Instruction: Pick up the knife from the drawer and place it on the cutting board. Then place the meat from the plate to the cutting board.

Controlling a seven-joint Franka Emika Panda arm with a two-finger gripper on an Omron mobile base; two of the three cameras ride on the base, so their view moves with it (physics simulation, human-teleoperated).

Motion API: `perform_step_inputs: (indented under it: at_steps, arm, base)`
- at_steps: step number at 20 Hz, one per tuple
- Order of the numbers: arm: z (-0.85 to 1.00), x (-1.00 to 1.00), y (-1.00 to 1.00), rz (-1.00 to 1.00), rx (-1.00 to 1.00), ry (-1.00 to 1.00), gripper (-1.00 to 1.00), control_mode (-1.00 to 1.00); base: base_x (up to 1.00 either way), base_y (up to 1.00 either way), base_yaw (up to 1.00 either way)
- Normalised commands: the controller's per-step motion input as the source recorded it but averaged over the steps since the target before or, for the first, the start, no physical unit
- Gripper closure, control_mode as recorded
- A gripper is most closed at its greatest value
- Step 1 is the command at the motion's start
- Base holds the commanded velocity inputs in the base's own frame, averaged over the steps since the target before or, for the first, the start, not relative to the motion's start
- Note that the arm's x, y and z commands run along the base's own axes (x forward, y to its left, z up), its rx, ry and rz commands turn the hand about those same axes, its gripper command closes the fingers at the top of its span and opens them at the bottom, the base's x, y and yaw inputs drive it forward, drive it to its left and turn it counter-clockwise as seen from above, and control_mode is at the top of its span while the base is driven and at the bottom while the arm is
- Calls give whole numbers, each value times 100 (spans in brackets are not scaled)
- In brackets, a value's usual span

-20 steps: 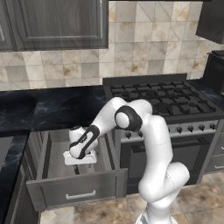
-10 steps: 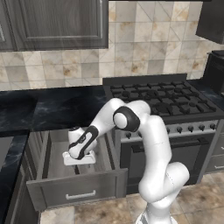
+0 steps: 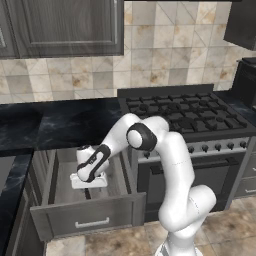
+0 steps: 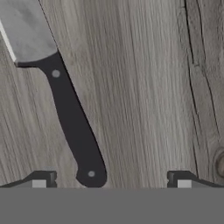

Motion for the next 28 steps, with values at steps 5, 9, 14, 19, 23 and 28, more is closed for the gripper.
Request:
perform_step_inputs:
  at_steps: [5, 9, 14, 19, 23, 28]
  arm:
    - [-14, 16, 9, 1, 0, 0, -100, -100]
    - [-16, 16, 7, 1, 0, 0, -100, -100]
    - [-19, 17, 5, 1, 0, 0, -100, -100]
    - [-22, 17, 5, 1, 0, 0, -100, -100]
    - [-23, 16, 5, 2, 0, 0, -100, -100]
    - [-20, 7, 12, 2, 0, 1, -100, -100]
  base:
    - [0, 0, 0]
    - [0, 0, 0]
    - [0, 0, 0]
    - [0, 0, 0]
    - [0, 0, 0]
    - [0, 0, 0]
